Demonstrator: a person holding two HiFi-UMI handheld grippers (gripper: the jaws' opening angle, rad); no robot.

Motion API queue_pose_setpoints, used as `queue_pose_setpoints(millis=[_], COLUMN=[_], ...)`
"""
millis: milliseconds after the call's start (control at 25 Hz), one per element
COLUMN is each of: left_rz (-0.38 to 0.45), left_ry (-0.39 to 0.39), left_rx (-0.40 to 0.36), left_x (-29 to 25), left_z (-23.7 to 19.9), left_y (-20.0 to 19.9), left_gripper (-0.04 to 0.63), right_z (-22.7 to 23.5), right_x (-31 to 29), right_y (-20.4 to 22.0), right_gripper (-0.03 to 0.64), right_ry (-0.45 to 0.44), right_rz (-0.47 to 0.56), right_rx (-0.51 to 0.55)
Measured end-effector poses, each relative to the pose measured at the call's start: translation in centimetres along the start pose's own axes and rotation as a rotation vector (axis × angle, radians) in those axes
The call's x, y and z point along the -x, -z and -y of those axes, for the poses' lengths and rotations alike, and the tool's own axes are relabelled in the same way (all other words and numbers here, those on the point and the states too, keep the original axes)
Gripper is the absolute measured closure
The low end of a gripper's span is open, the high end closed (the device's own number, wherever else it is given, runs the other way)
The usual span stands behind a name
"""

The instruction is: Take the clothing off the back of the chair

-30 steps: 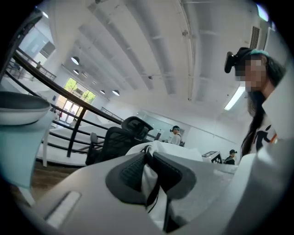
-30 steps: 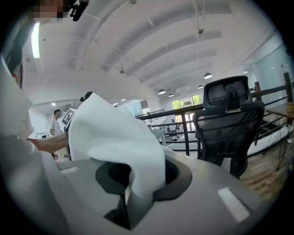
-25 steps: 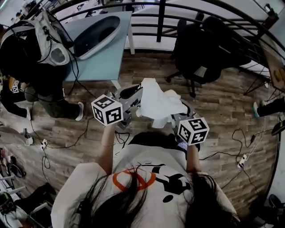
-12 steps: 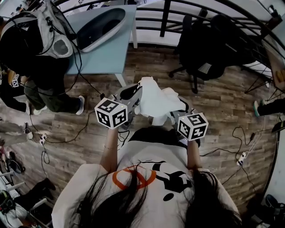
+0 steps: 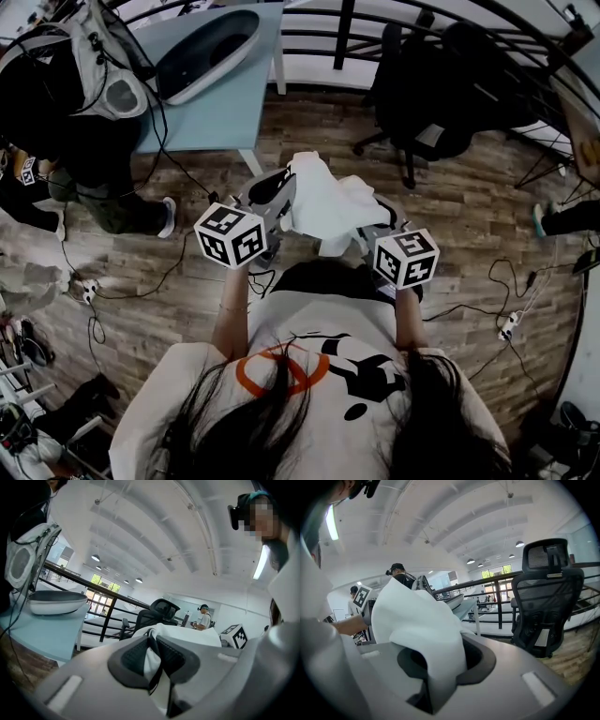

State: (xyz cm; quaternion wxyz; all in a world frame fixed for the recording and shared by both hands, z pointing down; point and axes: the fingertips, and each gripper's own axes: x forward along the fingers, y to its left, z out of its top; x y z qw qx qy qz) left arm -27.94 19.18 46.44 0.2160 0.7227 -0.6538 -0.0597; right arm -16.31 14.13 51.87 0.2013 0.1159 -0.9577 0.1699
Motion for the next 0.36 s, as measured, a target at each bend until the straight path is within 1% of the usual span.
queue_pose_setpoints(millis=[360], left_rz=[0.009], left_ry=[0.004], left_rx=[0.013], left_x=[-1.0], left_z=[0.3], left_y=[-0.4], left_gripper=[0.541], right_z=[1.0], right_x=[0.3], right_y=[-0.3], right_gripper=[0.502], right_ry=[0.005], right_rz=[-0.001], right_rx=[0.003])
